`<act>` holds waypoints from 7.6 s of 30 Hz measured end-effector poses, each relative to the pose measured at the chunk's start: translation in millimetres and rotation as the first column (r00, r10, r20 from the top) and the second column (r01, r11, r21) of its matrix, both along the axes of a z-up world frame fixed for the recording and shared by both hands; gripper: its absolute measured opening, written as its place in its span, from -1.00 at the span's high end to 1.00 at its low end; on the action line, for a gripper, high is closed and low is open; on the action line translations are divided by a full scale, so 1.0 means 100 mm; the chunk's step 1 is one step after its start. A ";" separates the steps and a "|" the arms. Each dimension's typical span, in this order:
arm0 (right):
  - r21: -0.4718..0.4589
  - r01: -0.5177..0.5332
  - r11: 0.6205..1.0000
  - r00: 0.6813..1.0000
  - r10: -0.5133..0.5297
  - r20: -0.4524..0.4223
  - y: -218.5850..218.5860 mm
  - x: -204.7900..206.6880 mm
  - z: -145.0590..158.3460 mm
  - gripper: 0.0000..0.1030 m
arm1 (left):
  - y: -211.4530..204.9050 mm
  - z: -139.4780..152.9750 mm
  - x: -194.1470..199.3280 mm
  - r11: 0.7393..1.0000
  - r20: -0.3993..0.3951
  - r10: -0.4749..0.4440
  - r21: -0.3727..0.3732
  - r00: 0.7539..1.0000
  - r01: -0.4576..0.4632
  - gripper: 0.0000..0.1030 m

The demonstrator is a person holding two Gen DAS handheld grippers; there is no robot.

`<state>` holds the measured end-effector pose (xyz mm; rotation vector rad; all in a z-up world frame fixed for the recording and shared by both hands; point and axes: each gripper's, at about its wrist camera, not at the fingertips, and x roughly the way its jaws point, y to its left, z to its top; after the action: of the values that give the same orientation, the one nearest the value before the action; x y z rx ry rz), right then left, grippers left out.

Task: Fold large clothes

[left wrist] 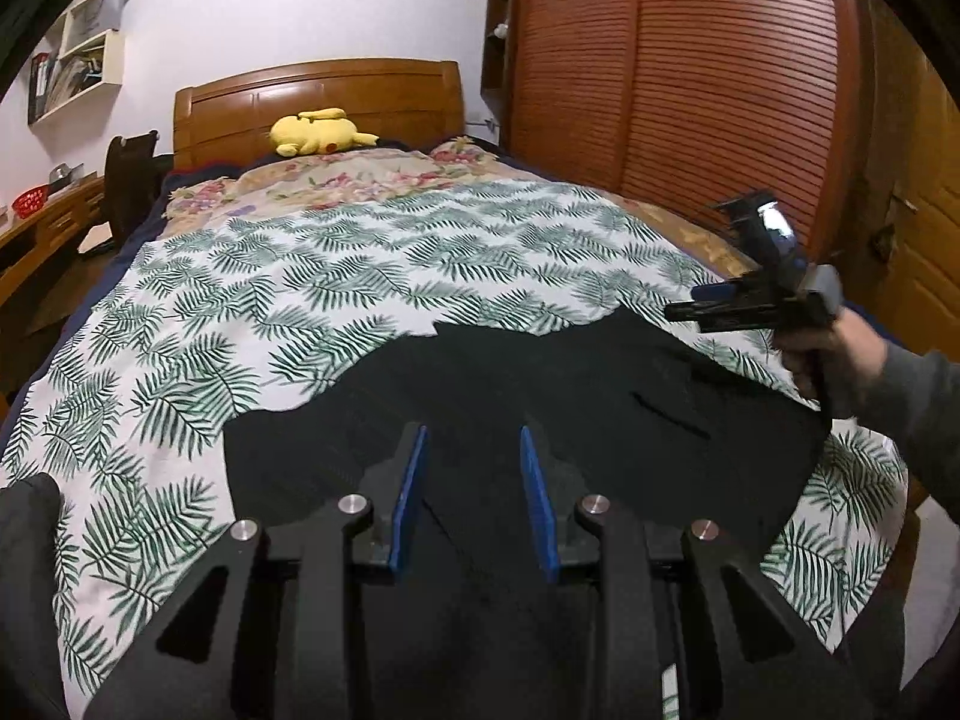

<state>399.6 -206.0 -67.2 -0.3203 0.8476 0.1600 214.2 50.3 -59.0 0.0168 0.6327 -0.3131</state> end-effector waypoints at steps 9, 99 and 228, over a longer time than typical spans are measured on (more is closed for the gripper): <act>0.137 -0.189 0.972 0.981 0.193 -0.021 0.22 -1.33 -0.11 -0.11 | -0.34 -0.05 -0.23 0.998 -0.014 -0.044 0.034 0.999 0.044 0.41; 0.112 -0.154 0.982 0.988 0.153 0.018 -0.25 -2.02 -0.45 -0.35 | 0.90 -1.06 -1.03 0.928 -0.290 0.352 -0.012 0.890 -0.371 0.34; 0.206 -0.370 0.906 0.927 0.374 0.018 0.61 -1.79 0.16 -0.34 | 0.17 -0.06 -0.95 0.968 -0.013 0.250 0.012 0.968 -0.249 0.37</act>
<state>220.6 -145.4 -50.8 -0.2830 0.7764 0.6062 118.9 67.3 -65.4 -0.0546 0.6427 -0.0662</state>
